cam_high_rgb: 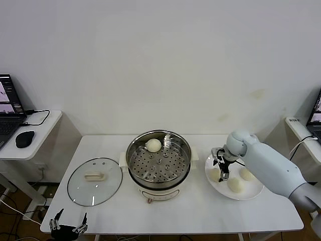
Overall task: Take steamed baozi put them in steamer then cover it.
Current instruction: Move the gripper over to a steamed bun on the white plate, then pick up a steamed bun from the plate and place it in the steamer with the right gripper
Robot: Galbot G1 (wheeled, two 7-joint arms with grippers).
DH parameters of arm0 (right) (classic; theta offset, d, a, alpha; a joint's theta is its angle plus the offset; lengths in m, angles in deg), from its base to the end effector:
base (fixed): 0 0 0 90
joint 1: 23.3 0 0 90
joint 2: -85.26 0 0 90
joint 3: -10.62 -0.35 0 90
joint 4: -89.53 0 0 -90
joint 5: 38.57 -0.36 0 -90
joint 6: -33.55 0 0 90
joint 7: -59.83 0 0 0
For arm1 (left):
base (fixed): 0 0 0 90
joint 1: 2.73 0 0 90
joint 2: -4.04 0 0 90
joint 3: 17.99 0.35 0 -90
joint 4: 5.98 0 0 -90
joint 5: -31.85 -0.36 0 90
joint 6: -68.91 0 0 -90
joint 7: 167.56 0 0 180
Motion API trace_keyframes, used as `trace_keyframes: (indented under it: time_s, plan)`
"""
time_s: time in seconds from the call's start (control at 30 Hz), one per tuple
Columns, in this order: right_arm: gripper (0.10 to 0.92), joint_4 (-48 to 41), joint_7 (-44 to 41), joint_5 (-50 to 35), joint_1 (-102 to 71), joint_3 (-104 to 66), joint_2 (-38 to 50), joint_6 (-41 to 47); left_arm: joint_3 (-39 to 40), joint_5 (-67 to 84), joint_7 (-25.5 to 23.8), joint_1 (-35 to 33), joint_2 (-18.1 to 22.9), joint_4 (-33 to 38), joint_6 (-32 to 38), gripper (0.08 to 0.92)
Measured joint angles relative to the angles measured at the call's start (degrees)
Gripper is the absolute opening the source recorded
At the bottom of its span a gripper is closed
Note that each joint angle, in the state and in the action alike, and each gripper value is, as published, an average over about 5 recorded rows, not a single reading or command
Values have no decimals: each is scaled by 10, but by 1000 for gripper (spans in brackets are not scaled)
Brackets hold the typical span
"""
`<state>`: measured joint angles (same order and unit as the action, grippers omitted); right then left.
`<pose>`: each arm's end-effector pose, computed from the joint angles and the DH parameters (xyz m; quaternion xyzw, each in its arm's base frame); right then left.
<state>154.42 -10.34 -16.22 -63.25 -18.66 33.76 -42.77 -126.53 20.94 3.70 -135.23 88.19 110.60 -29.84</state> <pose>0.5397 -0.0905 -0.2441 0.5079 -0.5191 0.5429 0.4217 0.1051 0.1211 -0.3371 0.0357 -0.9524 -0.2007 0.2265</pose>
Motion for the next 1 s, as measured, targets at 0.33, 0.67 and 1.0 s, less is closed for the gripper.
trace_keyframes:
  time_s: [0.33,0.67,1.0]
  plan:
    - [670,-1,7,-2,-3,-4,0,5,1,1,0,2,1,-3,-1,823]
    - [631,10,4,-11,5,-3,14,12,3,1,0,4,0,-3,0,823]
    - [628,43,-13,-65,78,38,47,29,6,5,0,15,0,2,1,823]
